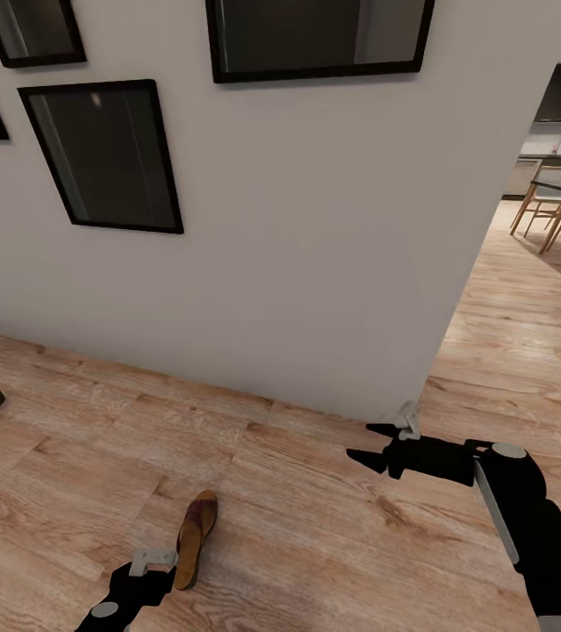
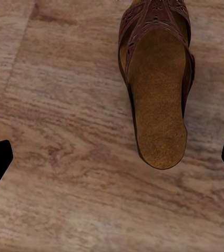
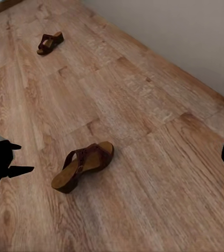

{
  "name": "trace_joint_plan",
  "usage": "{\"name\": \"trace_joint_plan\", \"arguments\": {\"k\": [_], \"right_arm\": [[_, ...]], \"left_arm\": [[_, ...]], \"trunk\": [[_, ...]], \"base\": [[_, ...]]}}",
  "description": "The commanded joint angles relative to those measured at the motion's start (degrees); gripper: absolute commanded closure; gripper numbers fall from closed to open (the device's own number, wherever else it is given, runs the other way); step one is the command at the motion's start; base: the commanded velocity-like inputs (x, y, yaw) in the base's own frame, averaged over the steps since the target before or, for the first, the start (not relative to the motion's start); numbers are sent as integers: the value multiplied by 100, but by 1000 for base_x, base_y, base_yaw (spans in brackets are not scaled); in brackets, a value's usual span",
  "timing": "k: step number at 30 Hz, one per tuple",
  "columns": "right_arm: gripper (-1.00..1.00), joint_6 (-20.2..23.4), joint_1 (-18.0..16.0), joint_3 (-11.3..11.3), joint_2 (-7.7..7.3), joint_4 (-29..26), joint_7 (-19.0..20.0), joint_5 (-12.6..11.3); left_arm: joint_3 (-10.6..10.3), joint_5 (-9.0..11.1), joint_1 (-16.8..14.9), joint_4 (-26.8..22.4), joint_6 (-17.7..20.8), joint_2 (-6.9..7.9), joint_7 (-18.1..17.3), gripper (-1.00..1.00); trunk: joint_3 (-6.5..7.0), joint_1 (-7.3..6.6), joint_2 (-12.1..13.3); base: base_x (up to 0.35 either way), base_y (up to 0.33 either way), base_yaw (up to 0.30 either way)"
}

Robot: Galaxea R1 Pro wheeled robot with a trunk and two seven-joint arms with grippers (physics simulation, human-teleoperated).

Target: Pick up the two gym shoes and the two sandals from the corridor floor and place them onto the hallstand (shoe rack) in the corridor, making sure they are on the rack and not on the floor. Arrange them so the two gym shoes are next to each other and the two sandals are next to each other.

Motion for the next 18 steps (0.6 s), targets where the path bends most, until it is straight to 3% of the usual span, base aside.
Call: {"name": "trace_joint_plan", "arguments": {"k": [1, 5, 18], "right_arm": [[-100, 37, -2, -38, 0, -4, 41, 26], [-100, 33, -3, -72, -1, -3, 49, 28], [-100, 30, -2, -96, -1, 4, 45, 27]], "left_arm": [[28, -60, -3, 3, -22, -2, -8, -100], [28, -60, -3, 1, -22, -6, -8, -100], [27, -59, -5, -2, -15, -68, -7, -100]], "trunk": [[-5, -1, -2], [-5, -1, -2], [-293, 32, -19]], "base": [[0, 0, 0], [0, 0, 0], [0, 0, 0]]}}
